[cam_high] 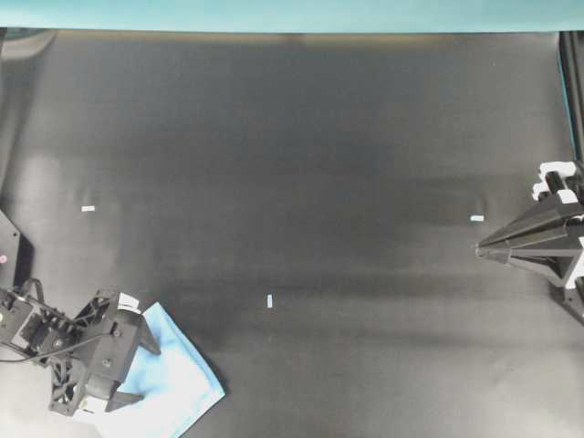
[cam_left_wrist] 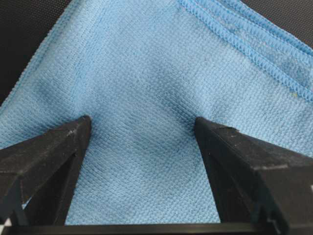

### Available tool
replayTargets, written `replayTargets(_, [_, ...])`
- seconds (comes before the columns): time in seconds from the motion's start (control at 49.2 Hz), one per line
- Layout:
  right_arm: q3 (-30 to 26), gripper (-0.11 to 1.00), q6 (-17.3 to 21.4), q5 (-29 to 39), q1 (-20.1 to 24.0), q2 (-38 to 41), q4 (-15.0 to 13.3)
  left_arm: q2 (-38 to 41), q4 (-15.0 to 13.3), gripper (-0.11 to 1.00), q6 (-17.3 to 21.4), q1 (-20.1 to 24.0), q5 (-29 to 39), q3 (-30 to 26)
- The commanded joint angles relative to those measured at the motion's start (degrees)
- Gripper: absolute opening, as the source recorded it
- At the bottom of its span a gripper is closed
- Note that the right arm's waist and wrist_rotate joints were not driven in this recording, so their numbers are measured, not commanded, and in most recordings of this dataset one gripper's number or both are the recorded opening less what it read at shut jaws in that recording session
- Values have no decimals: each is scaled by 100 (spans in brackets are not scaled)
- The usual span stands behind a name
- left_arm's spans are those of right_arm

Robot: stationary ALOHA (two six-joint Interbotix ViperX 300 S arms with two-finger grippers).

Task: Push a blue cloth with the left arm to wipe the desk.

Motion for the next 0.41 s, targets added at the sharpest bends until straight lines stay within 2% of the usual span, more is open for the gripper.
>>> replayTargets(0.0, [-53, 0, 0, -62, 0, 18, 0, 70, -18, 82, -88, -211, 70, 88])
replayTargets(0.142, [-53, 0, 9, -62, 0, 26, 0, -44, 0, 82, 62, -193, 105, -44])
replayTargets(0.305, [-53, 0, 0, -62, 0, 26, 0, -536, 0, 82, 580, 105, 404, -70])
replayTargets(0.386, [-44, 0, 9, -53, 0, 26, 0, -835, 0, 82, 686, 202, 571, -79])
